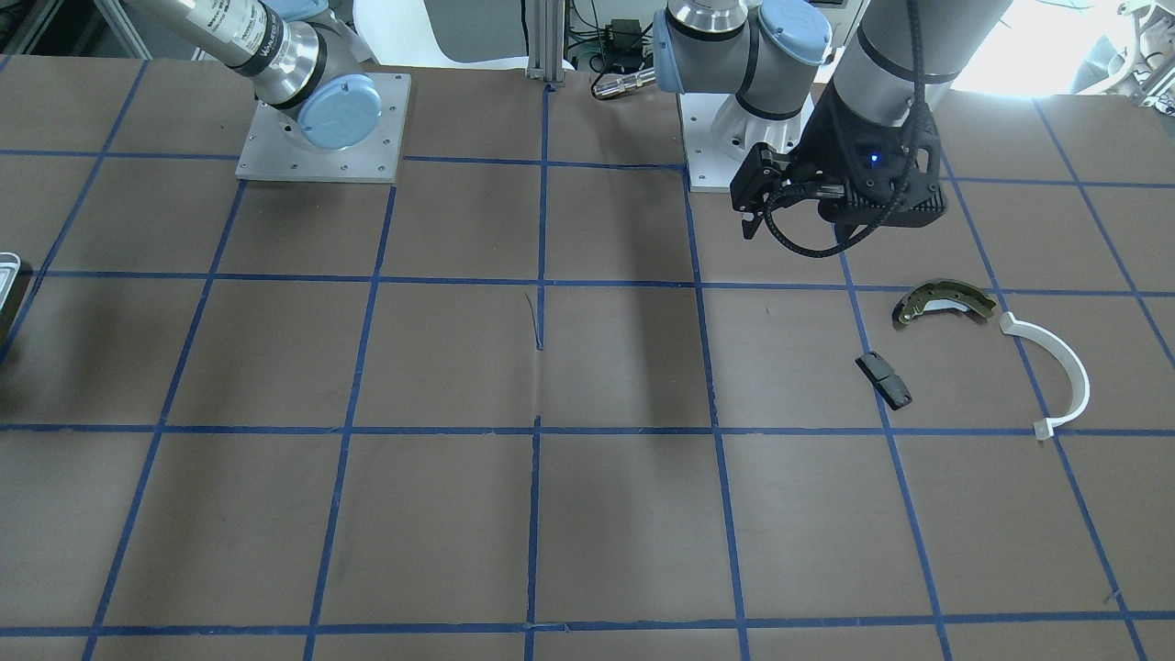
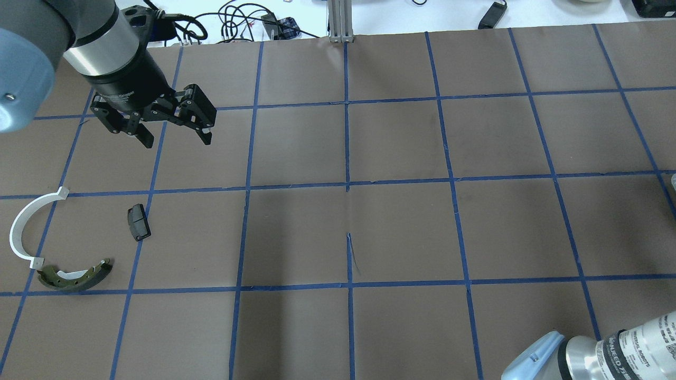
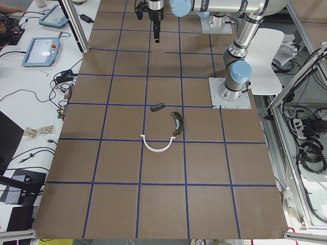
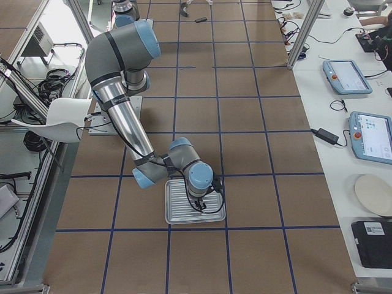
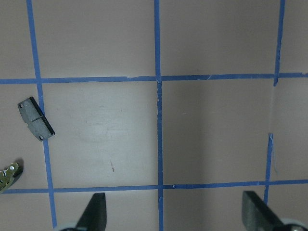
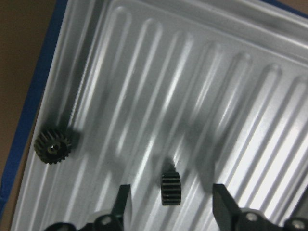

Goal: Place bearing gear from tray to pile

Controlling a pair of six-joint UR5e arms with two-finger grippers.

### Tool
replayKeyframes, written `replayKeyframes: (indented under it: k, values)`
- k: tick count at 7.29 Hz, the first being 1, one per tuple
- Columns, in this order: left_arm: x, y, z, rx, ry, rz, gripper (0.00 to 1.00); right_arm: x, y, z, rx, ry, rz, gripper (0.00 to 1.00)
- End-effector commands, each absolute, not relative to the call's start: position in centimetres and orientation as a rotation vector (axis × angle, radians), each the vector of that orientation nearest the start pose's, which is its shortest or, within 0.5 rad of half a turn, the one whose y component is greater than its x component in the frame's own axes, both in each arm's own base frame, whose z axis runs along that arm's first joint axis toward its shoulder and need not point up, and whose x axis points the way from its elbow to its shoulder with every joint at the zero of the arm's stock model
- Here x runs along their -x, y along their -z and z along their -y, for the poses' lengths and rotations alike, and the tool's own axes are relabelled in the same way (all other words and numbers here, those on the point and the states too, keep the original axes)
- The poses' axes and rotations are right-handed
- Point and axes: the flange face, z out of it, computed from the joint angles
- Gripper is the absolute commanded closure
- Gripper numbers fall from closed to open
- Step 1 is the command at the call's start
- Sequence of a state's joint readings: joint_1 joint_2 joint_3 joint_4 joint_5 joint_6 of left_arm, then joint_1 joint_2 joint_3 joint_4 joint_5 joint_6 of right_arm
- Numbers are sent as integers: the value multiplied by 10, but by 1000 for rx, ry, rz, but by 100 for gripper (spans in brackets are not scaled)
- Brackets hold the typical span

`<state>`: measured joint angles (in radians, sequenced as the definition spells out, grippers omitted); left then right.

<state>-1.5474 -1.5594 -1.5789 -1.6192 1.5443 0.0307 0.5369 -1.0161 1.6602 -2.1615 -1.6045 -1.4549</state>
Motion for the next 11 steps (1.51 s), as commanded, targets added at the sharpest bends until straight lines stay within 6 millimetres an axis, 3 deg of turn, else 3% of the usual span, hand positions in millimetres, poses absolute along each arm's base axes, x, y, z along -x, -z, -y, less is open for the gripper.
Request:
replayKeyframes:
  k: [1,2,3,4,5,6,7,9,11]
  values:
    - [123,-485,484,-11,-69,-3162,0,476,-185,435,632,-77,-3036,100]
    - [125,-488,488,-11,-60,-3168,0,477,-190,435,628,-73,-3039,100]
    - [124,-486,487,-14,-67,-3162,0,471,-214,440,626,-61,-3069,100]
    - [123,-485,484,-11,-69,-3160,0,447,-258,441,530,-51,-3073,100]
    - [123,-486,485,-11,-67,-3160,0,391,-311,458,460,-51,-3076,100]
    - [123,-486,485,-11,-67,-3160,0,323,-360,470,358,-87,-3081,100]
    - [123,-488,484,-12,-62,-3160,0,255,-393,476,216,-127,-3079,100]
    - [123,-488,485,-12,-60,-3162,0,111,-433,494,7,-140,-3112,100]
    - [124,-491,486,-12,-52,-3164,0,-32,-433,507,-179,-132,-3128,100]
